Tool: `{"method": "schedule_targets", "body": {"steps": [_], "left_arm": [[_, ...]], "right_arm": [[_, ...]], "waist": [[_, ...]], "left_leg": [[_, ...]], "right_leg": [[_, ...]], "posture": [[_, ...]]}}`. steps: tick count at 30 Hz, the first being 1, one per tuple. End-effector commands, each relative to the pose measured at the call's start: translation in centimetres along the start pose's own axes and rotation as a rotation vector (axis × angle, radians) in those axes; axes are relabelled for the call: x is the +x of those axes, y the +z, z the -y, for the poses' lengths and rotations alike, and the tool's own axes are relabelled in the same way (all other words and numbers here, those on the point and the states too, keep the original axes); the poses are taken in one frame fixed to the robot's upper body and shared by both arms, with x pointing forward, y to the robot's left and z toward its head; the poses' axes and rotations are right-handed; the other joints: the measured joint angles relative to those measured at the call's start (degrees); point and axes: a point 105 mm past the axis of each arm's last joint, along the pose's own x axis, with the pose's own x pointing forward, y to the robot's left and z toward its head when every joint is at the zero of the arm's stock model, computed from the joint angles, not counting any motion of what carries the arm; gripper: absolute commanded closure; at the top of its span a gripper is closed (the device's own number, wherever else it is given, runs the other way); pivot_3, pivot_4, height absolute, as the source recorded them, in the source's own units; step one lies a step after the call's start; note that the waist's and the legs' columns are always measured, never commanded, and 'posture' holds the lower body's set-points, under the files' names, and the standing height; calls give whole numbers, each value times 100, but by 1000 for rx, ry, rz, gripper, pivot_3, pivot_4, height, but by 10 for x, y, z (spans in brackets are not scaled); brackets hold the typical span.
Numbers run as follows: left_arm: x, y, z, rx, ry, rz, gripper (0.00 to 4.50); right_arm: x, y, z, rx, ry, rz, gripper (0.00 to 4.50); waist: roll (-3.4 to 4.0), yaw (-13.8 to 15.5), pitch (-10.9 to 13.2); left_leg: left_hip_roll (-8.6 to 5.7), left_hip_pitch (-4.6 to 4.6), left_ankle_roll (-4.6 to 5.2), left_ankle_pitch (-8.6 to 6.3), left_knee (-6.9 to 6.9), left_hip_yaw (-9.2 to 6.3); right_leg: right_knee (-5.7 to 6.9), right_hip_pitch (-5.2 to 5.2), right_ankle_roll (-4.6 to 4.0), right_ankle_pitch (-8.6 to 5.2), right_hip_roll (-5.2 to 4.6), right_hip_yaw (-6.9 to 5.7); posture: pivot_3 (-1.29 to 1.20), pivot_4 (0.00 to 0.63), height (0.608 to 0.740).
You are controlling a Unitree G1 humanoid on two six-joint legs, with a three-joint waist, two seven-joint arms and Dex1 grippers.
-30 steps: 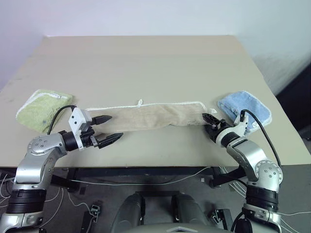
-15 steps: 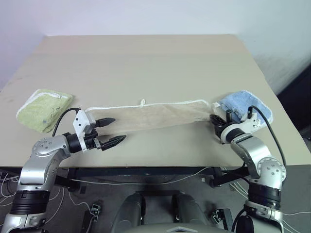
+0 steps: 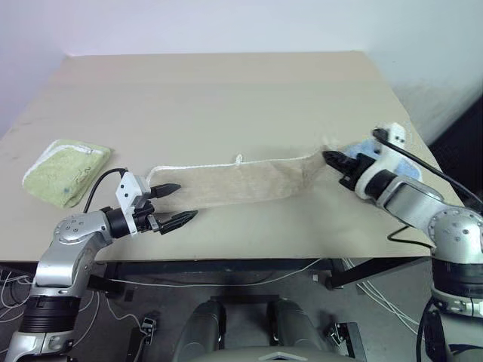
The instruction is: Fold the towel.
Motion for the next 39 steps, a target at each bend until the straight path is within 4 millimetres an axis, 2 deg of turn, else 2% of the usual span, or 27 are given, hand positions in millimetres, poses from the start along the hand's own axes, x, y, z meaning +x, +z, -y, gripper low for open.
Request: {"method": "schedule_targets", "body": {"steps": [1,5,10,22,25,30,33,37,39], "left_arm": [[3,8,0,36,-1,22,0],[7,7,2,34,-1,31,0],[6,6,5,27,14,41,0],[2,3,10,9,41,42,0],[2,3,11,4,40,41,0],[-2,2,11,-13,57,43,0],[-7,4,11,-59,89,76,0],[-15,12,10,-184,171,165,0],[-20,13,9,-268,233,207,0]], "right_arm": [[13,-9,-36,-201,154,-64,4466],[32,-38,-60,-287,268,-161,4466],[49,-67,-62,-313,294,-227,4466],[57,-76,-64,-281,323,-229,4466],[55,-78,-68,-261,344,-230,3869],[48,-68,-71,-234,369,-195,2245],[41,-45,-70,-252,371,-97,1320],[37,-12,-55,-264,330,38,1320],[41,-5,-43,-293,288,69,1735]], "waist": [[-1,2,-1],[-2,15,0],[-3,19,0],[-2,15,0],[-2,12,0],[-2,15,0],[-1,12,0],[-2,14,0],[-2,11,0]], "left_leg": [[0,-1,0,0,0,-1],[-1,-3,0,0,2,-4],[-4,-8,0,0,3,-5],[-4,-12,-1,0,0,-7],[-4,-11,-2,0,-1,-7],[-5,-12,-2,-1,-2,-7],[-4,-13,-2,-1,-3,-7],[-4,-14,-2,-1,-3,-8],[-4,-13,-2,-1,-3,-8]], "right_leg": [[-1,0,0,0,-1,-1],[-3,0,0,0,-3,-3],[-2,-6,0,0,-8,-4],[-1,-15,0,1,-10,-2],[-1,-16,0,1,-10,-3],[-2,-16,0,1,-11,-2],[-1,-18,0,0,-12,-1],[-3,-17,0,1,-13,-1],[-2,-17,0,1,-13,-1]], "posture": [[0,150,740],[0,150,740],[0,150,740],[0,150,740],[0,150,740],[0,150,740],[0,150,740],[0,150,740],[0,150,740]]}}
